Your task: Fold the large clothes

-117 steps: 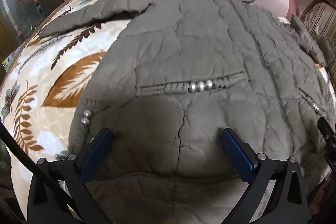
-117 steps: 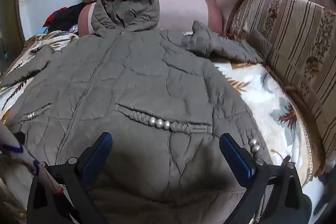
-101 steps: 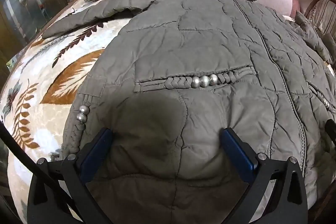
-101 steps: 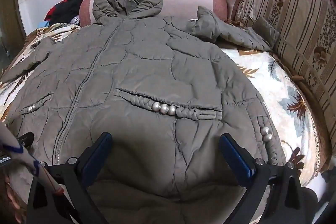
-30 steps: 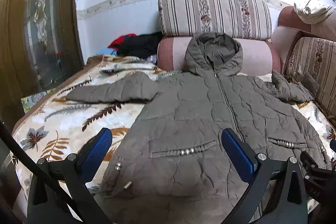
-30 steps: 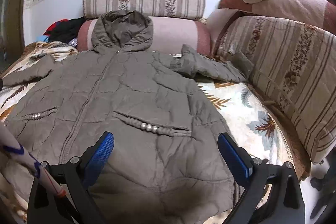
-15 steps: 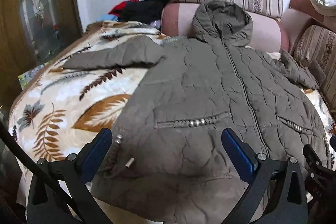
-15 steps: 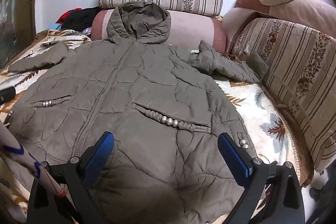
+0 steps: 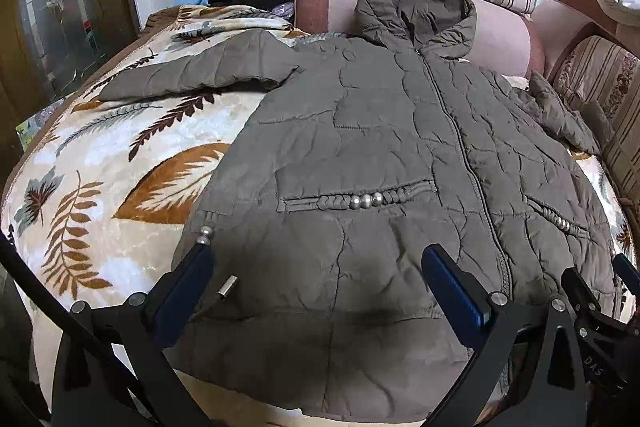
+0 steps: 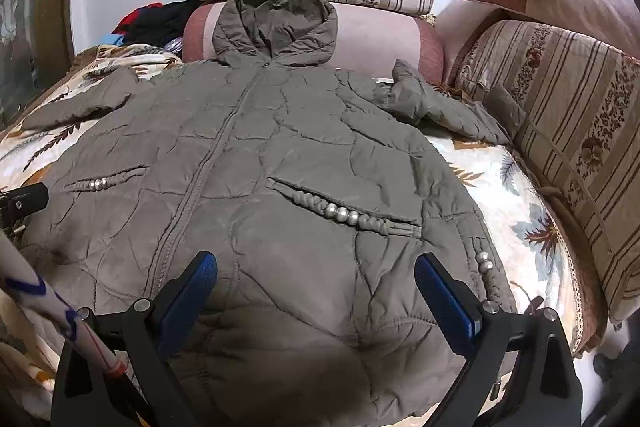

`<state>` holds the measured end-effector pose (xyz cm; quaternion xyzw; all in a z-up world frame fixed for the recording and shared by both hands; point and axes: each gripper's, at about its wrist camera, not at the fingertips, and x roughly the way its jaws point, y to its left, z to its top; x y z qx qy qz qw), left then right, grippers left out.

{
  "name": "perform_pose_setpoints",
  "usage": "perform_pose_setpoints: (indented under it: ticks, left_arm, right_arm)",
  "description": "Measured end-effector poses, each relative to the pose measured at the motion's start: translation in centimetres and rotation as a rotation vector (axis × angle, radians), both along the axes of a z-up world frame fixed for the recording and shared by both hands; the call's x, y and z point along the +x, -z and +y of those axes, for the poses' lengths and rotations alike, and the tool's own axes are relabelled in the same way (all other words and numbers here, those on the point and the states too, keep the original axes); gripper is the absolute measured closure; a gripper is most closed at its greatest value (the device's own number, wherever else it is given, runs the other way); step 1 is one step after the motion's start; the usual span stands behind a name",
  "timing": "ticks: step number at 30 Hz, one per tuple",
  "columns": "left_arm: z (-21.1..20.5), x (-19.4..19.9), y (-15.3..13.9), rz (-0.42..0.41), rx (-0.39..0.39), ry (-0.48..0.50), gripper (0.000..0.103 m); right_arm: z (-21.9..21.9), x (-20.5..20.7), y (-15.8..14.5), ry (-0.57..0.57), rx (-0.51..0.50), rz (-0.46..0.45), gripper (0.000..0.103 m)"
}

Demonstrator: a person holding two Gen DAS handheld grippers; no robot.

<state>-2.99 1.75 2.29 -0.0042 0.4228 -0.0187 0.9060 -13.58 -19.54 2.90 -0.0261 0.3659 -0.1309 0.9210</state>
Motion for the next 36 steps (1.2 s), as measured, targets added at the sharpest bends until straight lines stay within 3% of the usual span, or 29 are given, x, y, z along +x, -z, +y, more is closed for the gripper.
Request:
perform_pose_setpoints:
  ticks: [18, 29, 36]
  left_arm:
    - [0.8, 0.8, 0.8, 0.032, 0.027, -0.01, 0.0]
    - [5.4, 1.9, 0.5, 0.039, 0.032, -0.139, 0.0]
    - [8.6, 0.1, -3.6, -0.003, 0.099, -0.253, 0.0]
  right_arm:
    - [0.2, 0.6, 0.6, 0.0, -0.002, 0.029, 0.002]
    - [1.1, 2.5, 0.3, -0.041, -0.013, 0.044, 0.002]
    - [2.5, 5.3, -0.4, -0.128, 0.052, 0.049, 0.002]
